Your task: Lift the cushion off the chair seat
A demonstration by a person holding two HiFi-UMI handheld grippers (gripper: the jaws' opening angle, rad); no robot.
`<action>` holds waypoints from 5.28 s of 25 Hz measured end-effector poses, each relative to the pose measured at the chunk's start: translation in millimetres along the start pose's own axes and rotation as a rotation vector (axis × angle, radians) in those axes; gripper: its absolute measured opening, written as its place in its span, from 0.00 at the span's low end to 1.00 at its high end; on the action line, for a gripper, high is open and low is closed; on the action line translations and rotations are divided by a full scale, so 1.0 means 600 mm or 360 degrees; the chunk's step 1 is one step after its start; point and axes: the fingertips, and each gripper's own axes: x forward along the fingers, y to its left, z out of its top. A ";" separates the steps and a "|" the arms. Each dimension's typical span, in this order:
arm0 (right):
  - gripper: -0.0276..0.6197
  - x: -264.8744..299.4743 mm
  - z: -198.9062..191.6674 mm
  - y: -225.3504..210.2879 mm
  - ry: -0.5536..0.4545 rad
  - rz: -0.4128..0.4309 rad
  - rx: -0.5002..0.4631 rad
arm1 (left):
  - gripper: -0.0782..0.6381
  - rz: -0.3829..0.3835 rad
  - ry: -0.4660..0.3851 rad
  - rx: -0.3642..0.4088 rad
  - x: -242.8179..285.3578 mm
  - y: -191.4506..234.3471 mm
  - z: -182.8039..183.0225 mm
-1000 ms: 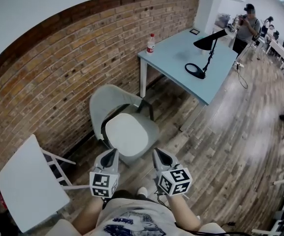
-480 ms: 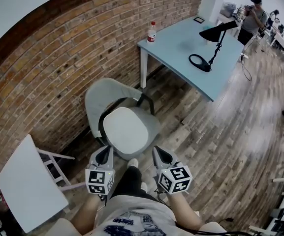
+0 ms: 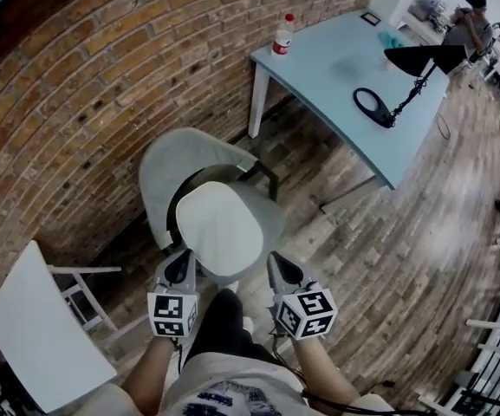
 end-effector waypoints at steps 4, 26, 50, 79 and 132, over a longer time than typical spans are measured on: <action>0.04 0.078 -0.011 -0.021 0.0077 -0.0004 -0.0005 | 0.10 0.0016 0.0054 -0.0041 0.057 0.042 -0.024; 0.04 0.384 -0.218 -0.178 0.0345 -0.0098 0.0017 | 0.10 0.0207 0.0299 -0.0380 0.331 0.197 -0.285; 0.17 0.527 -0.397 -0.304 0.0540 -0.0168 0.0071 | 0.38 0.0435 0.0502 -0.0716 0.479 0.242 -0.488; 0.55 0.589 -0.530 -0.327 0.0922 -0.0129 -0.0016 | 0.59 0.0604 0.0662 -0.1124 0.509 0.271 -0.610; 0.20 0.183 -0.301 -0.187 0.0617 -0.0156 0.0084 | 0.18 0.0275 0.0314 -0.0796 0.227 0.058 -0.264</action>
